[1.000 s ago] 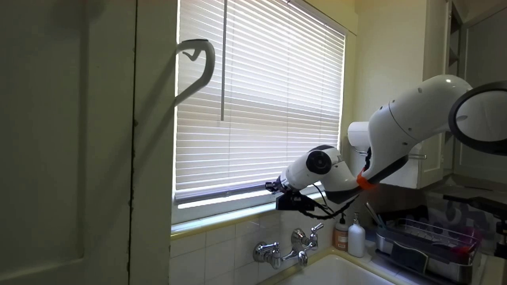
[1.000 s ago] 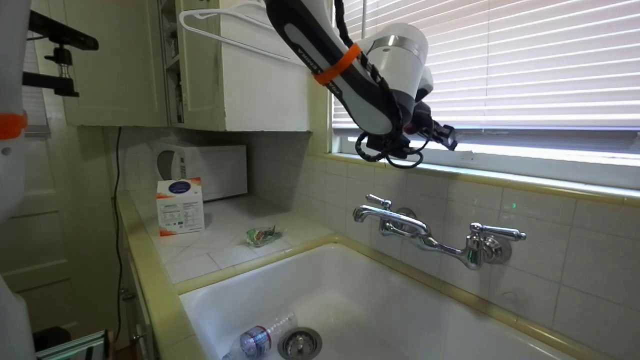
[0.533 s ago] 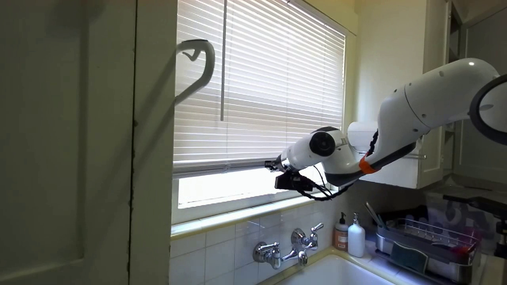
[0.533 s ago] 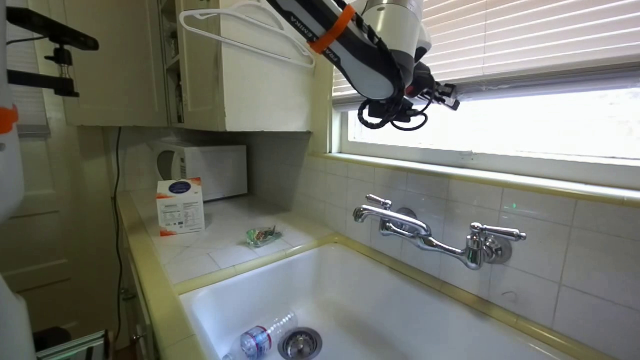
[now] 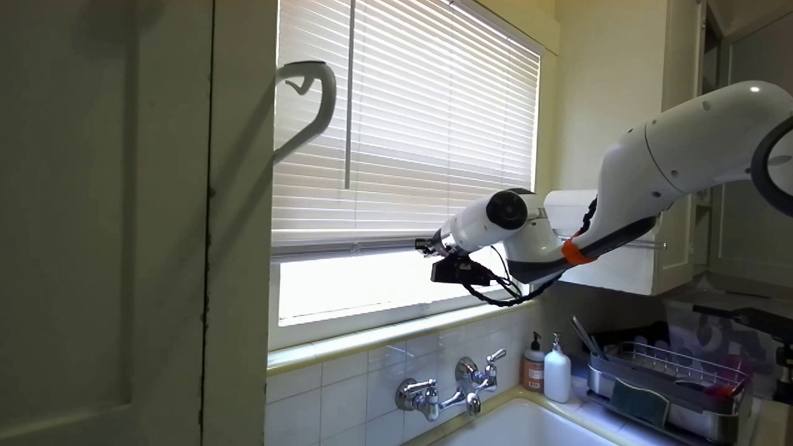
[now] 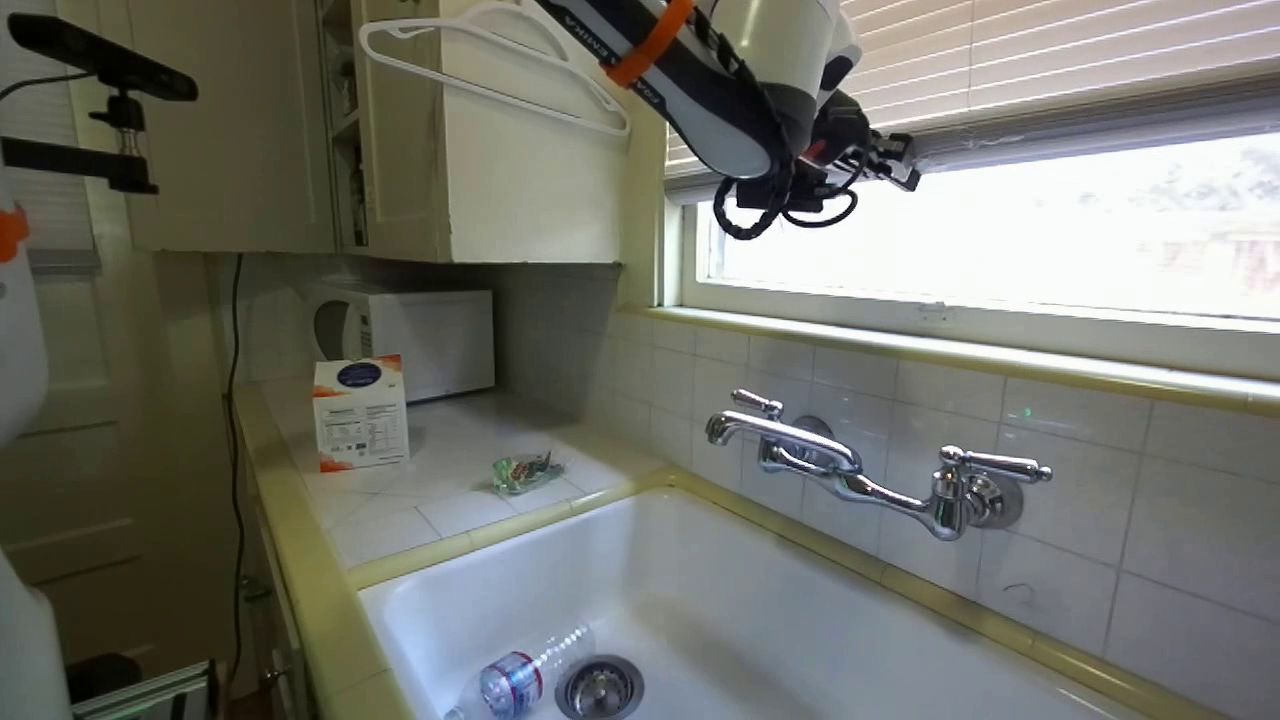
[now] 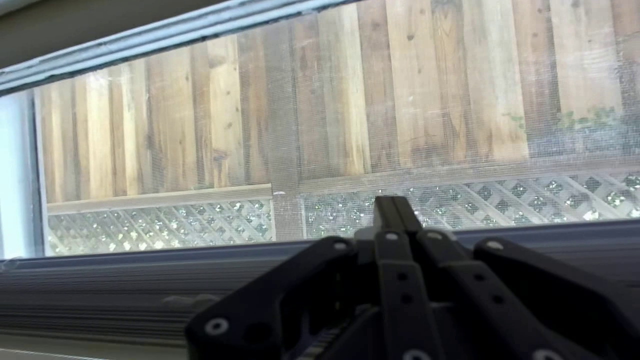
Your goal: Open the blinds.
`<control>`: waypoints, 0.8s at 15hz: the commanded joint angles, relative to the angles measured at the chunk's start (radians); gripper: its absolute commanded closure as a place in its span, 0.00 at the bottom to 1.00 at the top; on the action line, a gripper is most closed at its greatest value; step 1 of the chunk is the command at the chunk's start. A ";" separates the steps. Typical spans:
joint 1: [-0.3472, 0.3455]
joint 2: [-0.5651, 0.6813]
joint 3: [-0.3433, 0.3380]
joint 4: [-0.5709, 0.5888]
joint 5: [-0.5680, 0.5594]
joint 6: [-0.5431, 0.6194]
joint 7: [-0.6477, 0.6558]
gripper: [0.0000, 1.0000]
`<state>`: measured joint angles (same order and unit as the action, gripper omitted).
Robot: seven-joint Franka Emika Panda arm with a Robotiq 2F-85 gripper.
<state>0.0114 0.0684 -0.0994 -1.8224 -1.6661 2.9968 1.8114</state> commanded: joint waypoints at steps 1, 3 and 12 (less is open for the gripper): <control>0.008 -0.049 0.009 0.014 0.083 -0.009 -0.081 1.00; 0.008 -0.053 0.010 0.022 0.122 -0.011 -0.120 1.00; 0.010 -0.039 0.016 0.088 0.334 -0.018 -0.315 1.00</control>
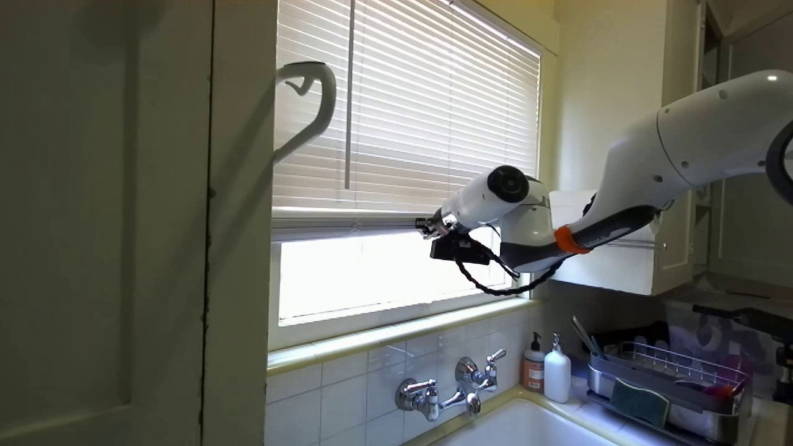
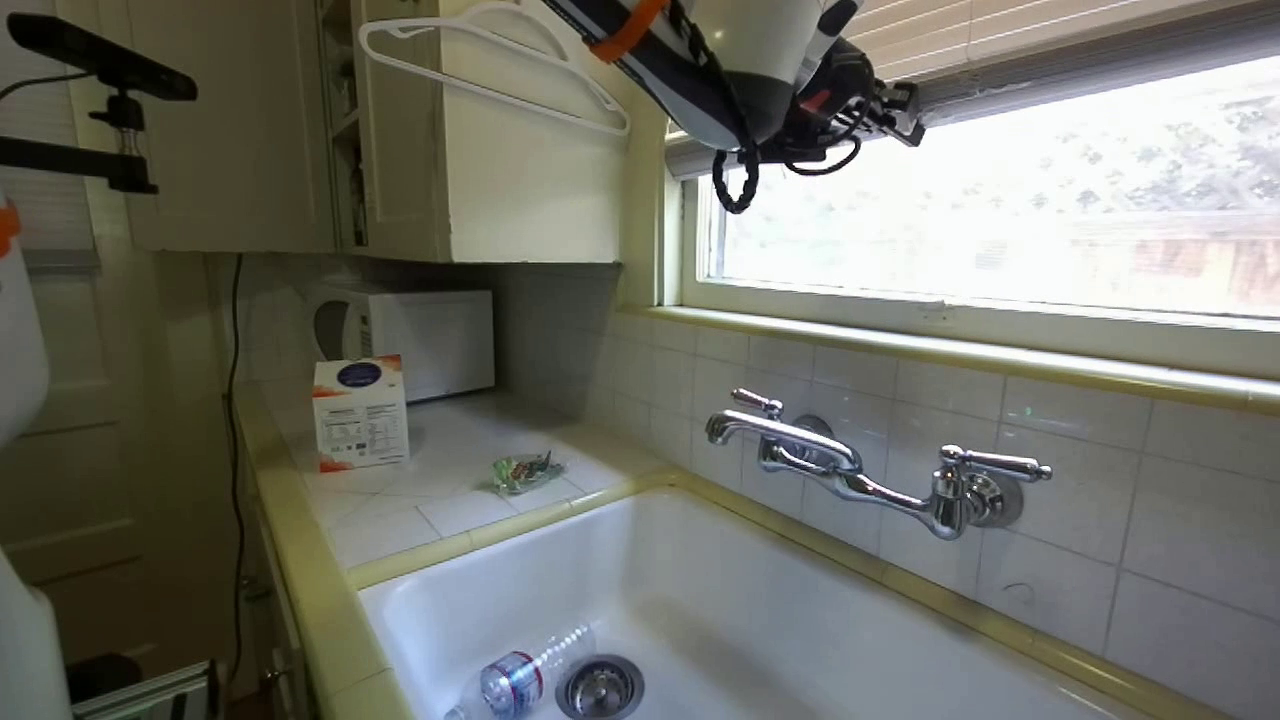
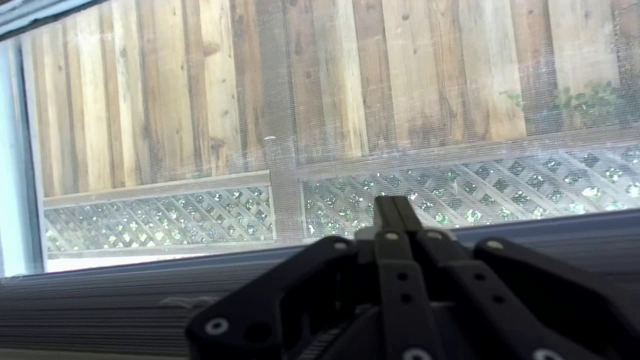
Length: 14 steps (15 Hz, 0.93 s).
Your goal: Open the blinds.
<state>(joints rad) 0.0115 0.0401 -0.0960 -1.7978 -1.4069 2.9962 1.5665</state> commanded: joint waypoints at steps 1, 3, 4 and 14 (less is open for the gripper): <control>0.010 -0.009 0.014 0.072 0.093 -0.020 -0.089 1.00; 0.011 -0.007 0.017 0.088 0.131 -0.027 -0.127 1.00; 0.011 -0.006 0.018 0.096 0.149 -0.028 -0.144 1.00; 0.014 -0.004 0.040 0.189 0.313 -0.074 -0.292 1.00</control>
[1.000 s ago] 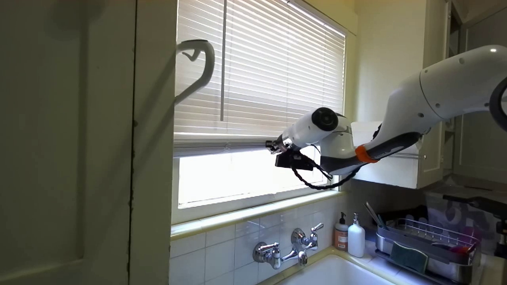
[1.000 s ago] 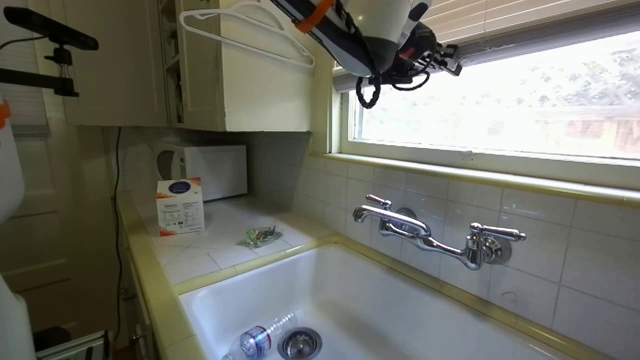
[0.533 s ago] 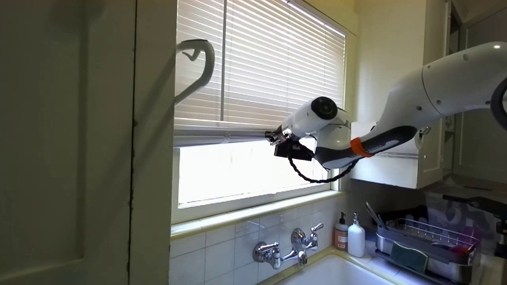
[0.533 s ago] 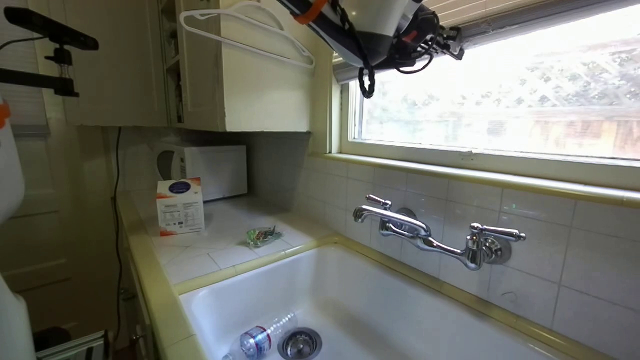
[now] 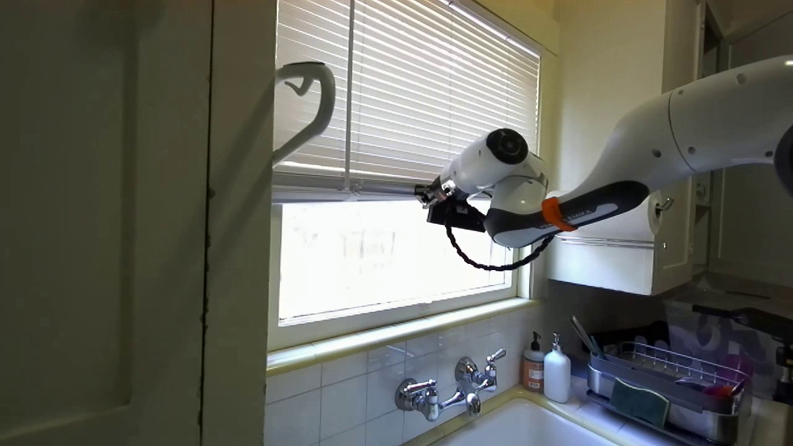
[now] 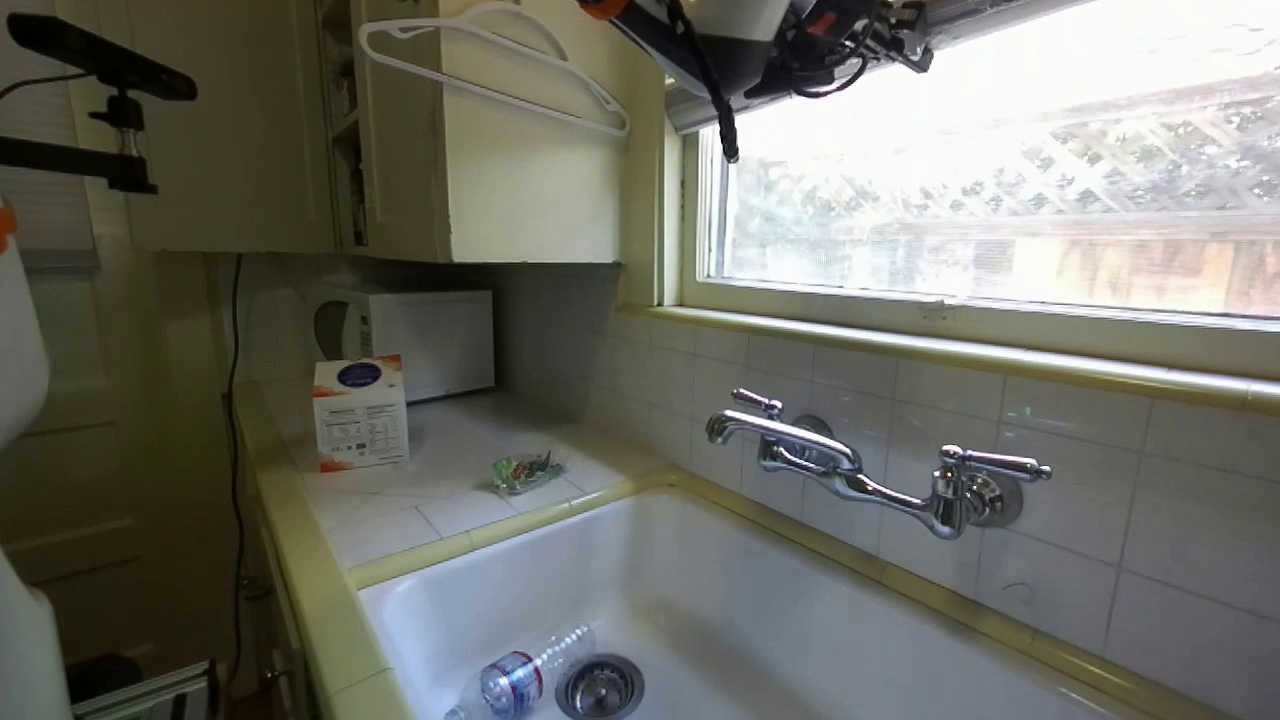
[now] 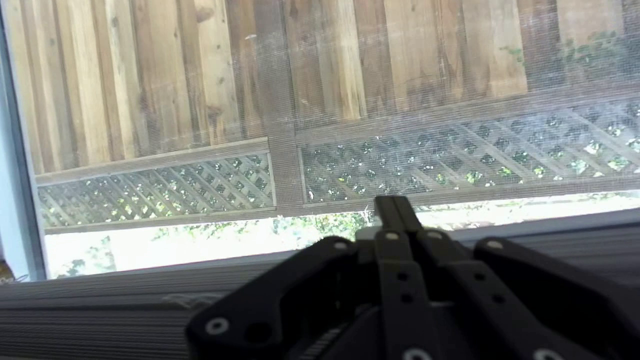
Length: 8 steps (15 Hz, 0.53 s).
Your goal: Open the blinds.
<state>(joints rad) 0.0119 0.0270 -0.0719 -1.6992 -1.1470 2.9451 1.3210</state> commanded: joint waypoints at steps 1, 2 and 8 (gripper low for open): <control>0.013 0.010 0.017 0.098 0.064 -0.028 -0.057 1.00; 0.013 0.011 0.020 0.107 0.075 -0.034 -0.066 1.00; 0.012 0.006 0.031 0.137 0.133 -0.061 -0.120 1.00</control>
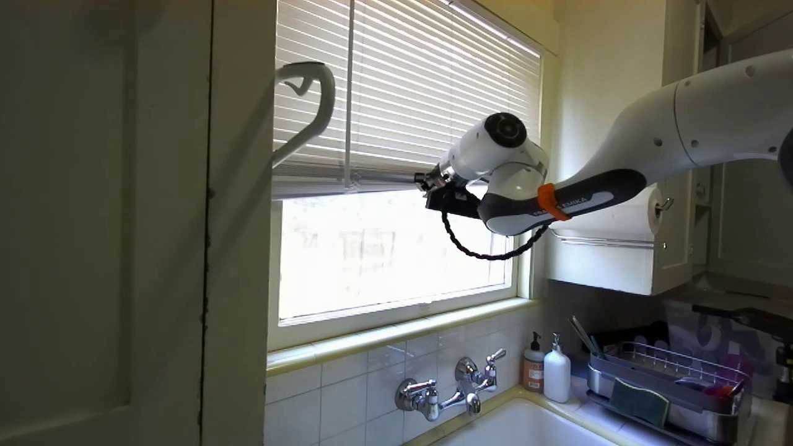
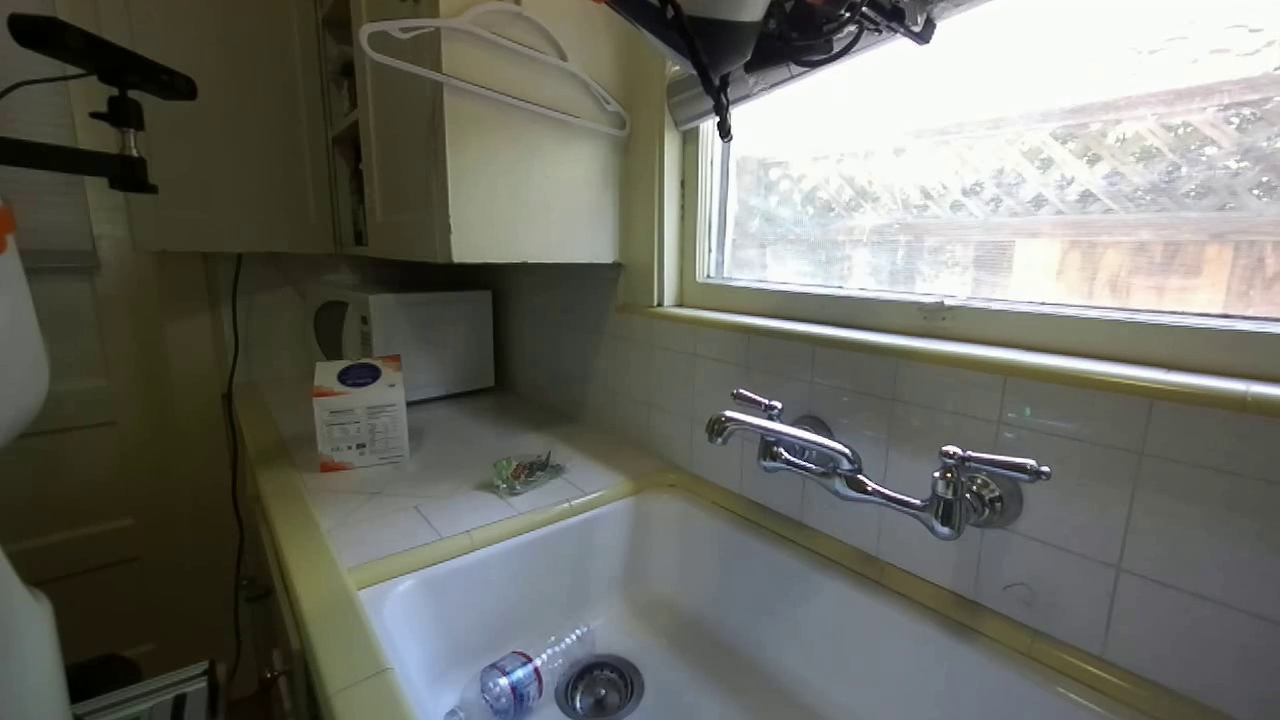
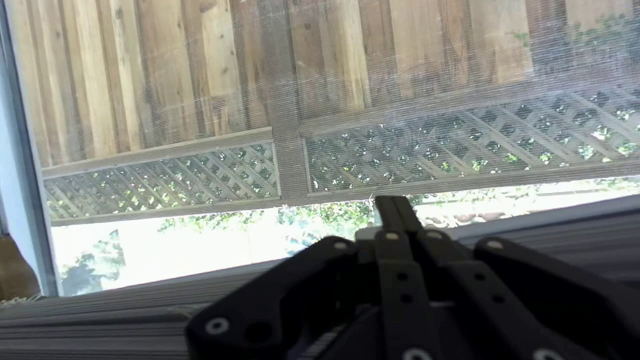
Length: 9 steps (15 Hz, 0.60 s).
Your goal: Open the blinds.
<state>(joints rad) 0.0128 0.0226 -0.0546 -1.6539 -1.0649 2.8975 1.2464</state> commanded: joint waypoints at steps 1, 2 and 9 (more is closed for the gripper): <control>0.011 0.009 0.014 0.093 0.060 -0.015 -0.057 1.00; 0.011 0.011 0.015 0.092 0.069 -0.020 -0.066 1.00; 0.009 0.020 0.026 0.014 0.172 -0.068 -0.194 1.00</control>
<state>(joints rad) 0.0134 0.0230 -0.0408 -1.6556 -0.9580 2.8526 1.1258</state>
